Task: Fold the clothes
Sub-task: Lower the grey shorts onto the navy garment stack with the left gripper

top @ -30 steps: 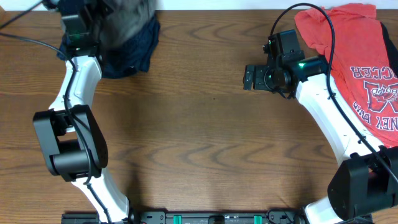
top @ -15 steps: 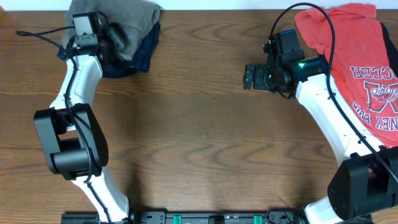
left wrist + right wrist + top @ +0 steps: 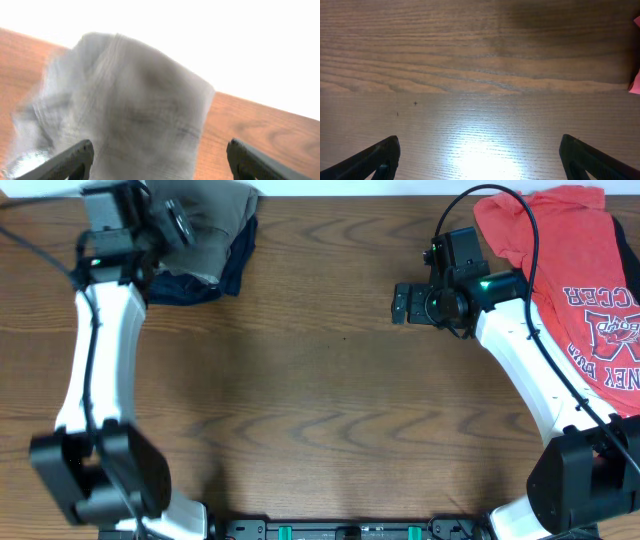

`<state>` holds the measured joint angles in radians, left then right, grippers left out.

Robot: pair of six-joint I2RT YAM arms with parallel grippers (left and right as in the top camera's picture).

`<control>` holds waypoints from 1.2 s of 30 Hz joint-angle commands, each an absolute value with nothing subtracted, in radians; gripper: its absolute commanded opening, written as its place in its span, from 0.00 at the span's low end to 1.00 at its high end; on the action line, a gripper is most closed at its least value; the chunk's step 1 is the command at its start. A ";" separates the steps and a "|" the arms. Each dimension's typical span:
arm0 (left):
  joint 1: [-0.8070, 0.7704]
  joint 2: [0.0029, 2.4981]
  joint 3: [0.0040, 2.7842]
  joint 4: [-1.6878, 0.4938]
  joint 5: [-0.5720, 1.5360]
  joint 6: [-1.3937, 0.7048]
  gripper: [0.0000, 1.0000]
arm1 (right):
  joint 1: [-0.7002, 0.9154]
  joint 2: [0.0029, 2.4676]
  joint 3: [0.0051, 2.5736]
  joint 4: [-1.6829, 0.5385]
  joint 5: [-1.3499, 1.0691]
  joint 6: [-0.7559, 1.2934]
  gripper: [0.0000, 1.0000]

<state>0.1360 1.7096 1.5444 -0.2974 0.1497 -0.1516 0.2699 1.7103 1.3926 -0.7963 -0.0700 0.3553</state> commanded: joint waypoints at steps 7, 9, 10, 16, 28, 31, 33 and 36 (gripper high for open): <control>0.128 1.879 1.553 0.074 0.149 0.023 1.00 | 0.262 1.702 1.404 -0.797 -0.056 0.361 0.99; 0.126 1.962 1.553 0.195 0.149 0.076 0.99 | 0.262 1.702 1.404 -0.797 -0.051 0.360 0.99; 0.127 2.006 1.553 0.253 0.149 0.112 0.99 | 0.262 1.702 1.404 -0.797 -0.046 0.356 0.99; 0.127 2.256 1.553 0.429 0.145 0.262 0.98 | 0.262 1.702 1.404 -0.801 -0.040 0.351 0.99; 0.128 2.404 1.554 0.379 0.101 0.261 0.98 | 0.262 1.702 1.404 -0.804 -0.026 0.351 0.99; 0.128 2.349 1.554 0.358 0.092 0.257 0.98 | 0.262 1.702 1.404 -0.799 -0.022 0.350 0.99; 0.128 2.291 1.554 0.326 0.092 0.257 0.98 | 0.261 1.702 1.404 -0.791 -0.006 0.346 0.99; 0.128 2.191 1.554 0.262 0.092 0.257 0.98 | 0.261 1.699 1.407 -0.780 -0.003 0.311 0.99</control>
